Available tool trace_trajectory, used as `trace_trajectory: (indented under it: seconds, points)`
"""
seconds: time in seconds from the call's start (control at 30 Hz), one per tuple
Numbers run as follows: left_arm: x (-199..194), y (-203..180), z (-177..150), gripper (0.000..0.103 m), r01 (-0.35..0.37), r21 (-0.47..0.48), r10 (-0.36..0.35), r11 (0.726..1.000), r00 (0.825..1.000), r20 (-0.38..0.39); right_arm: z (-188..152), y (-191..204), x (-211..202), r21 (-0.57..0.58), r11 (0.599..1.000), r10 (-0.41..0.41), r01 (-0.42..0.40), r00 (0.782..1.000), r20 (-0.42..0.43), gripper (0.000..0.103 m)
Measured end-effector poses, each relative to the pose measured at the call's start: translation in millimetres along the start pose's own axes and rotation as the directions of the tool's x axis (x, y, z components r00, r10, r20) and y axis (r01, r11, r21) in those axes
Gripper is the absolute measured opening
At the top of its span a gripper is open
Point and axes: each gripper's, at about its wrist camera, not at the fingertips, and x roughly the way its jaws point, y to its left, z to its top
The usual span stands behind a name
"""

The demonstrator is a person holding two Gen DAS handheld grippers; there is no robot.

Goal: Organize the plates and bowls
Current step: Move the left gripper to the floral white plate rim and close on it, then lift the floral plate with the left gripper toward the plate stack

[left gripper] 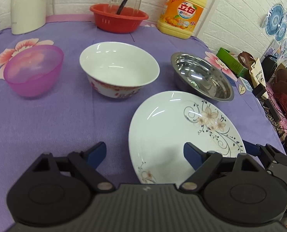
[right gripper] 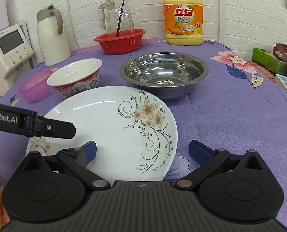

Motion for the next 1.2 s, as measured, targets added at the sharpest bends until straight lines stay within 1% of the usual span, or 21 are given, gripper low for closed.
trace_trajectory:
  seconds: [0.1, 0.13, 0.2, 0.27, 0.33, 0.4, 0.47, 0.53, 0.67, 0.73, 0.87, 1.0, 1.13, 1.2]
  points:
    - [0.9, -2.9, -0.7, 0.084, -0.017, -0.007, 0.017, 1.0, 1.0, 0.006, -0.6, 0.2, -1.0, 0.006, 1.0, 0.025, -0.026, 1.0, 0.006, 0.103]
    - [1.4, -4.1, -0.7, 0.082, -0.021, -0.007, 0.021, 1.0, 1.0, 0.008, -0.8, -0.6, -0.9, 0.006, 0.999, 0.031, -0.031, 0.999, 0.008, 0.103]
    - [2.5, -8.3, -0.7, 0.071, -0.028, 0.012, 0.028, 1.0, 1.0, 0.011, -0.3, -1.9, -0.6, 0.009, 0.999, 0.04, -0.04, 0.999, 0.011, 0.103]
    - [2.7, -12.1, -1.1, 0.056, -0.037, 0.041, 0.036, 0.998, 0.999, 0.012, -0.4, -3.4, -1.3, 0.017, 0.999, 0.049, -0.049, 0.999, 0.016, 0.103]
    - [3.1, -15.3, -2.3, 0.045, -0.044, 0.072, 0.043, 0.996, 0.999, 0.015, -1.0, -1.1, -3.8, -0.003, 0.999, 0.043, -0.043, 0.999, 0.027, 0.103]
    - [3.7, -18.7, -4.4, 0.041, -0.048, 0.094, 0.046, 0.994, 0.999, 0.02, -1.1, 0.6, -5.3, -0.007, 0.999, 0.032, -0.032, 0.999, 0.034, 0.103]
    - [3.9, -23.4, -6.3, 0.041, -0.073, 0.106, 0.071, 0.992, 0.997, 0.026, -1.9, 0.3, -5.5, -0.007, 0.999, 0.035, -0.034, 0.999, 0.037, 0.103]
    - [2.9, -23.8, -6.6, 0.041, -0.08, 0.095, 0.078, 0.992, 0.997, 0.025, -1.9, 0.3, -6.1, 0.002, 0.999, 0.033, -0.033, 0.999, 0.038, 0.103]
    - [-5.0, -17.0, -6.7, 0.041, -0.055, 0.052, 0.055, 0.997, 0.998, 0.003, -2.4, -4.8, -13.3, 0.067, 0.995, 0.066, -0.069, 0.997, 0.036, 0.103]
    - [-10.4, -13.5, -7.5, 0.041, -0.041, 0.031, 0.041, 0.999, 0.999, 0.0, -3.7, -1.8, -17.7, 0.073, 0.995, 0.072, -0.075, 0.997, 0.036, 0.103]
    - [-25.1, -14.7, -11.6, 0.041, -0.057, 0.044, 0.055, 0.997, 0.998, 0.034, -5.4, 11.0, -28.3, 0.05, 0.997, 0.064, -0.066, 0.997, 0.043, 0.103]
    - [-49.0, -10.6, -16.8, 0.041, -0.039, 0.033, 0.037, 0.999, 0.997, 0.072, -5.6, 21.7, -49.2, 0.036, 0.997, 0.06, -0.063, 0.995, 0.081, 0.103]
    - [-81.1, -2.6, -26.7, 0.041, -0.043, 0.015, 0.04, 0.999, 0.991, 0.131, -8.9, 41.1, -72.7, 0.01, 0.997, 0.079, -0.081, 0.99, 0.118, 0.103]
    - [-98.5, 3.7, -34.8, 0.041, -0.055, 0.003, 0.054, 0.998, 0.986, 0.157, -11.9, 52.6, -80.8, -0.003, 0.995, 0.098, -0.099, 0.987, 0.126, 0.103]
